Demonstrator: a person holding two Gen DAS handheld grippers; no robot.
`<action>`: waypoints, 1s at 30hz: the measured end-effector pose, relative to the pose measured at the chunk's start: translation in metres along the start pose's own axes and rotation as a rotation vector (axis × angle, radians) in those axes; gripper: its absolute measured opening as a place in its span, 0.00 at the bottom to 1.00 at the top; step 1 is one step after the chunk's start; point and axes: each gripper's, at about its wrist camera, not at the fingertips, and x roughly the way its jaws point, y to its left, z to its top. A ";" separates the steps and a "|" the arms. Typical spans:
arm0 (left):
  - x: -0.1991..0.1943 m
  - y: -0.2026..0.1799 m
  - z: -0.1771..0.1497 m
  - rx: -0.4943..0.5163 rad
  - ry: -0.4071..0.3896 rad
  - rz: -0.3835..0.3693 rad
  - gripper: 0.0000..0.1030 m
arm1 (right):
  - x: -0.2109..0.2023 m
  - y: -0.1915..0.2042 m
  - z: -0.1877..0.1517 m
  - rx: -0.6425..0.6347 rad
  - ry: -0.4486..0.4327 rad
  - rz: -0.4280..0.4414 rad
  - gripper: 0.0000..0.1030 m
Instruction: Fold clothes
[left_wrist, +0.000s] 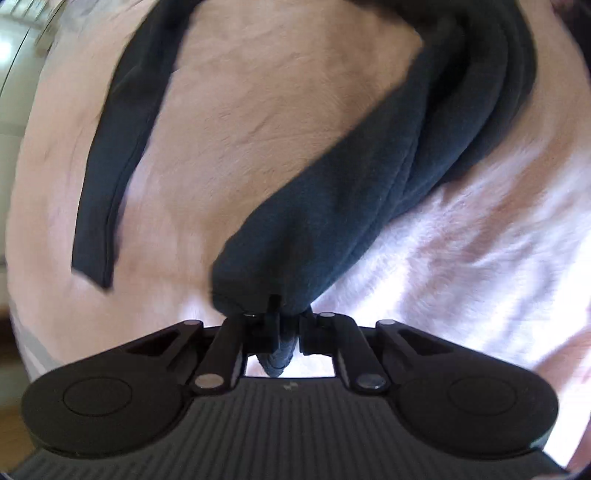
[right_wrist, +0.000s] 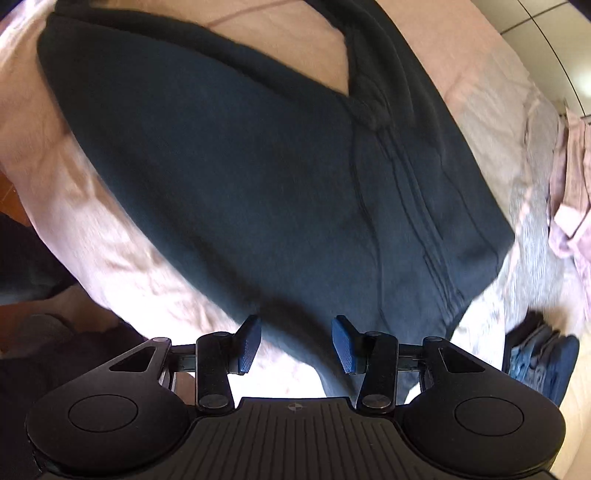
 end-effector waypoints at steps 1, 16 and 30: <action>-0.013 0.007 -0.007 -0.056 0.007 -0.033 0.06 | -0.002 0.000 0.004 0.004 -0.008 -0.001 0.44; -0.040 0.044 -0.069 -0.364 0.207 -0.006 0.33 | -0.019 0.002 0.048 -0.021 -0.108 0.044 0.44; -0.007 -0.128 -0.034 -0.108 0.116 0.248 0.43 | 0.002 0.027 0.005 -0.083 -0.206 0.164 0.44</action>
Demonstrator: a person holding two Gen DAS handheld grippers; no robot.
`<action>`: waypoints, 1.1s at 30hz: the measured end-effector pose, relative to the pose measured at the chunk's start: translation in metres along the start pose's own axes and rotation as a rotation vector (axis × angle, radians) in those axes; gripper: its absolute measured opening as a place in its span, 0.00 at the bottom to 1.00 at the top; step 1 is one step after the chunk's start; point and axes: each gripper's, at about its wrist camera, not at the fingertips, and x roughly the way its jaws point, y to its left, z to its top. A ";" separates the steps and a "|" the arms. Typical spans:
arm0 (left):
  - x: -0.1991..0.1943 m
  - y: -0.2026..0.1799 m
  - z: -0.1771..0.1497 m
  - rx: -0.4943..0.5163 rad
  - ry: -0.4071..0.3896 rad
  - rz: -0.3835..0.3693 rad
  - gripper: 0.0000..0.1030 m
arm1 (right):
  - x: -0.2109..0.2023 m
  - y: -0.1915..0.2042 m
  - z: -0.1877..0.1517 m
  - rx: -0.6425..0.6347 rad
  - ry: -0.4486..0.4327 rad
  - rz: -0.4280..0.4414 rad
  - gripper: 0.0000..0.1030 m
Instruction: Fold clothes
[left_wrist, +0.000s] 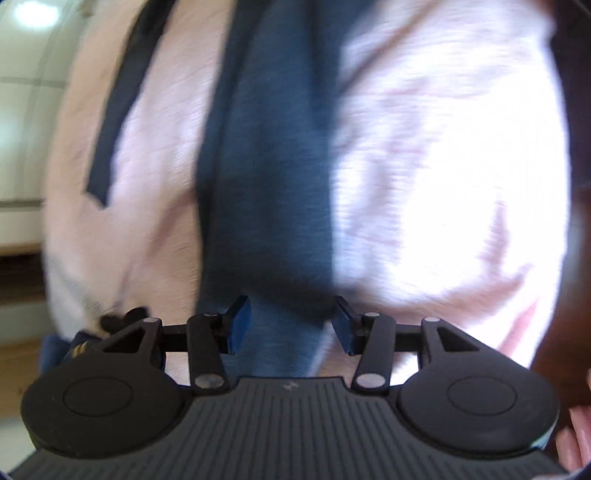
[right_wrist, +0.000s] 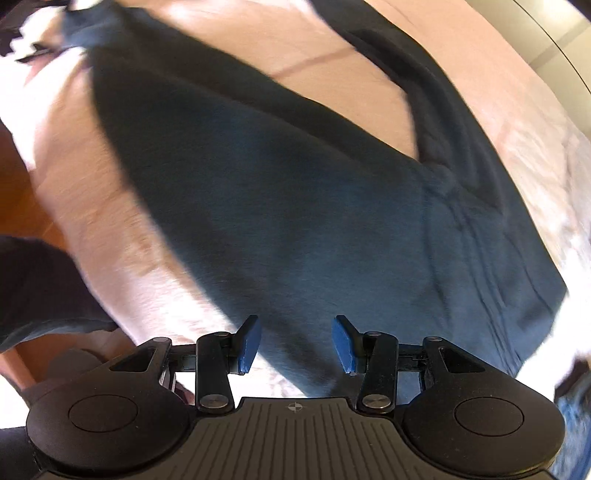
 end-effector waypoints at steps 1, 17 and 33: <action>0.004 0.001 0.001 -0.024 0.011 0.038 0.42 | 0.000 0.003 -0.004 -0.024 -0.029 0.009 0.44; 0.051 0.000 -0.031 -0.281 -0.087 0.390 0.50 | 0.047 0.044 -0.039 -0.128 -0.530 -0.063 0.44; 0.003 -0.054 -0.044 -0.170 -0.186 0.504 0.43 | 0.030 0.112 -0.057 -0.154 -0.666 -0.215 0.44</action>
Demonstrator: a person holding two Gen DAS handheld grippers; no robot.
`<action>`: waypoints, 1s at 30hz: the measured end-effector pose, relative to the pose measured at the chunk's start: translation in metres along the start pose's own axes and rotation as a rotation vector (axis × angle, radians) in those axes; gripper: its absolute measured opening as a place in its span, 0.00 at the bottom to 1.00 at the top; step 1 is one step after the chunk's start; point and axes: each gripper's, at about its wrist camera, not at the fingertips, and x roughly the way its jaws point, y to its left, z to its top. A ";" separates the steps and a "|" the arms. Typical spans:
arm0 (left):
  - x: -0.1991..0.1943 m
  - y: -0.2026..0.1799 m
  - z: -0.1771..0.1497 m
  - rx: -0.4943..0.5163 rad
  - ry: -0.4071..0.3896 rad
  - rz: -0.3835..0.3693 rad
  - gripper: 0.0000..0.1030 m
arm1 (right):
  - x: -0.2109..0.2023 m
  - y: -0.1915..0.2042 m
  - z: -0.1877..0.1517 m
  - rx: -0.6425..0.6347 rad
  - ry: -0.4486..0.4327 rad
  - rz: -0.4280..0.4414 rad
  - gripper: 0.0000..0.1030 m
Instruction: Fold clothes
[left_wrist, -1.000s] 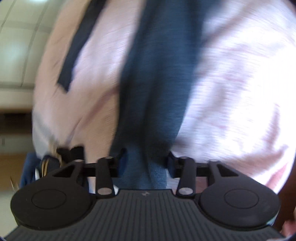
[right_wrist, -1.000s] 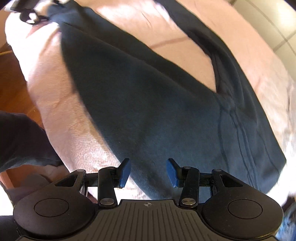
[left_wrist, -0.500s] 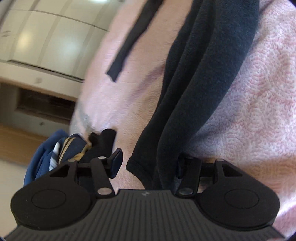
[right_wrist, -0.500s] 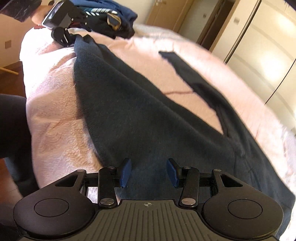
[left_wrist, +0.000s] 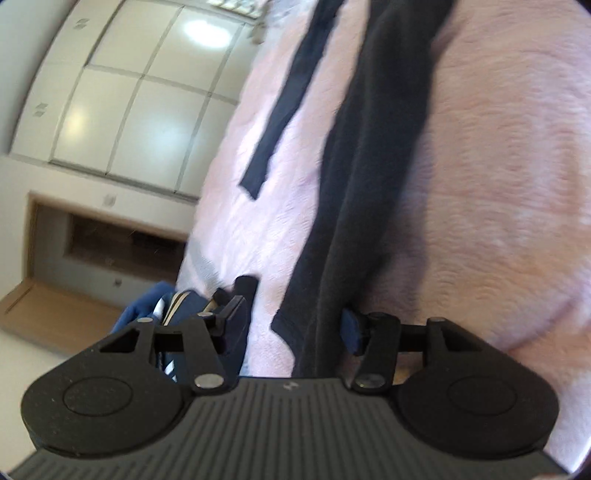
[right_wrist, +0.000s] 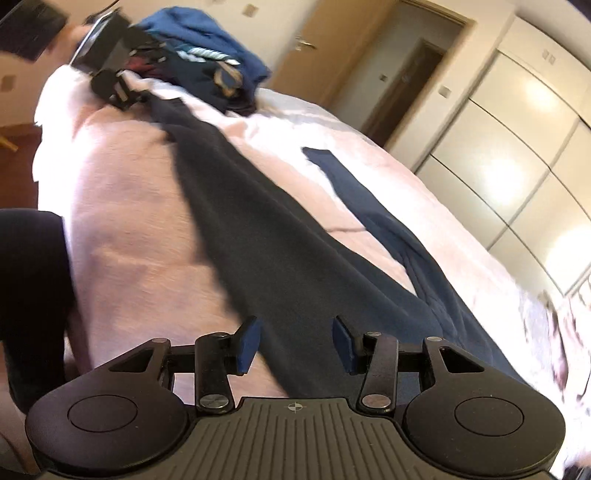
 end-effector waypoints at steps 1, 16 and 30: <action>0.001 -0.002 0.001 0.028 -0.008 -0.022 0.40 | 0.002 0.006 0.004 0.000 -0.001 0.013 0.44; 0.014 0.097 0.001 -0.189 0.043 -0.035 0.37 | 0.044 0.033 0.028 -0.170 0.095 0.029 0.44; 0.022 0.004 0.020 0.071 -0.016 0.004 0.12 | 0.058 0.030 0.026 -0.210 0.105 -0.016 0.06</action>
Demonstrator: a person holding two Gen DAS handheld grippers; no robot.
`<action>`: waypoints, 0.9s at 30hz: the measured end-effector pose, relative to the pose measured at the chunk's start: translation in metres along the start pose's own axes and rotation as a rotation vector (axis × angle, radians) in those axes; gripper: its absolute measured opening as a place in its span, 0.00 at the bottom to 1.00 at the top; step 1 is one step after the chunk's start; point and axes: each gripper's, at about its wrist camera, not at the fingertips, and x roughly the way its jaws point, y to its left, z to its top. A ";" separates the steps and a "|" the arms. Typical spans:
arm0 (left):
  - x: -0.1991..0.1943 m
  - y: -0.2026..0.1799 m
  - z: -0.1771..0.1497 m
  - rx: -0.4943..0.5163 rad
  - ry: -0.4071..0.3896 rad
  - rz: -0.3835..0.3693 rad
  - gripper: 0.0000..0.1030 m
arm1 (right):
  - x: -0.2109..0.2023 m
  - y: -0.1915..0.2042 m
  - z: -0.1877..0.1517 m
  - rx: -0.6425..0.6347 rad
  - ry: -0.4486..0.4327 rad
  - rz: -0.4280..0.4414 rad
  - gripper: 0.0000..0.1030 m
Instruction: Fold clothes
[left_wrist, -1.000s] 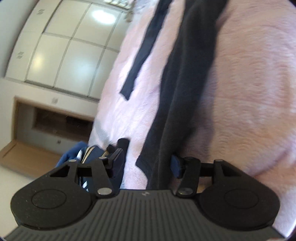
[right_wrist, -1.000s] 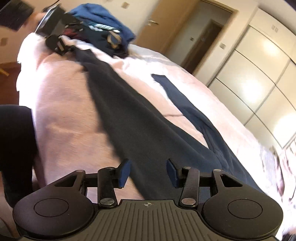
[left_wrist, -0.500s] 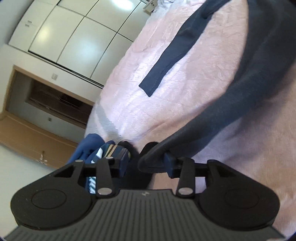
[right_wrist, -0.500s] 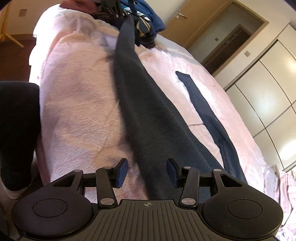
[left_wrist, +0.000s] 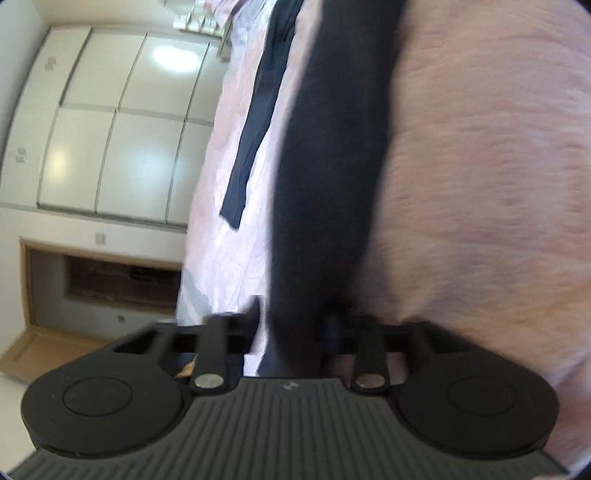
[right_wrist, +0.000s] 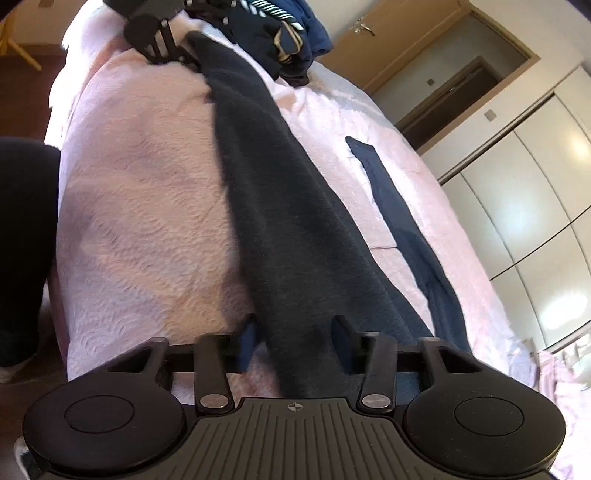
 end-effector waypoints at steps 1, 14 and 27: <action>-0.002 0.014 -0.002 -0.030 0.009 -0.006 0.12 | -0.003 -0.004 0.001 0.002 -0.002 0.000 0.06; -0.053 -0.014 -0.047 0.033 0.122 -0.111 0.08 | -0.049 0.012 -0.011 -0.041 0.009 0.067 0.04; -0.061 -0.016 -0.057 0.066 0.154 -0.061 0.09 | -0.086 -0.004 -0.061 0.310 0.035 -0.043 0.53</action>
